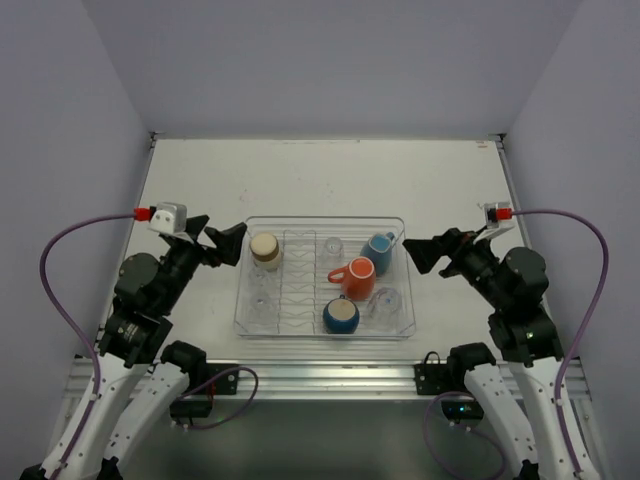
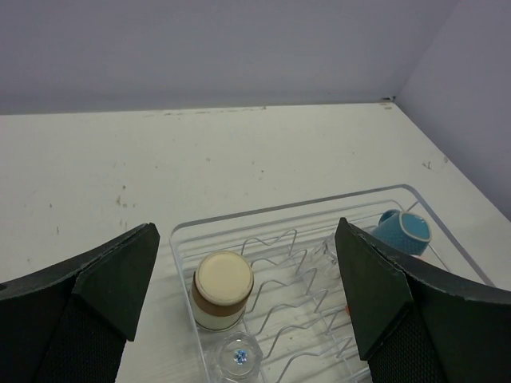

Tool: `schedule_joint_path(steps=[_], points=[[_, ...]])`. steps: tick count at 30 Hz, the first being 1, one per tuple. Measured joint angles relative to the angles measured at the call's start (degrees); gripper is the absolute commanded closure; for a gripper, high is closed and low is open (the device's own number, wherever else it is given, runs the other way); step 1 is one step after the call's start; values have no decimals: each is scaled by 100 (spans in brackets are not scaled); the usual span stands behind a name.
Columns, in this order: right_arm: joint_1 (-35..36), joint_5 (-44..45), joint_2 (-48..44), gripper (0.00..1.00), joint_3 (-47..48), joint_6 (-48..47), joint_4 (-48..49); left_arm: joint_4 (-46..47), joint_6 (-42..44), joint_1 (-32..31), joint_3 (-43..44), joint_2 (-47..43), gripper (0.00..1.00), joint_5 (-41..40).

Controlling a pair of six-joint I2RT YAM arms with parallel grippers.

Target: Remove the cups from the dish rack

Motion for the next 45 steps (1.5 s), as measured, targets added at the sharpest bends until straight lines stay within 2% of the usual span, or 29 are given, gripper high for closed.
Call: schedule_joint_path(steps=[4, 8, 13, 20, 24, 27, 34, 45], points=[[70, 83, 184, 2, 4, -81, -192, -4, -2, 0, 0, 9, 0, 103], [448, 249, 555, 1, 15, -157, -387, -7, -2, 0, -7, -28, 0, 133], [1353, 846, 1045, 1, 173, -251, -723, -7, -2, 2, -68, -105, 0, 146], [2999, 2428, 1998, 1, 678, -339, -1298, -9, -4, 7, -90, -105, 0, 181], [3648, 3040, 2717, 1, 765, -319, -1467, -9, -4, 7, -92, -105, 0, 199], [3816, 3281, 3110, 2, 782, -323, -1495, -9, -7, 9, -92, -105, 0, 208], [3963, 3429, 3823, 13, 1038, -457, -1434, -9, -4, 9, -92, -105, 0, 219], [3965, 3589, 4710, 11, 1228, -732, -1303, -9, -4, 9, -92, -107, 0, 247]])
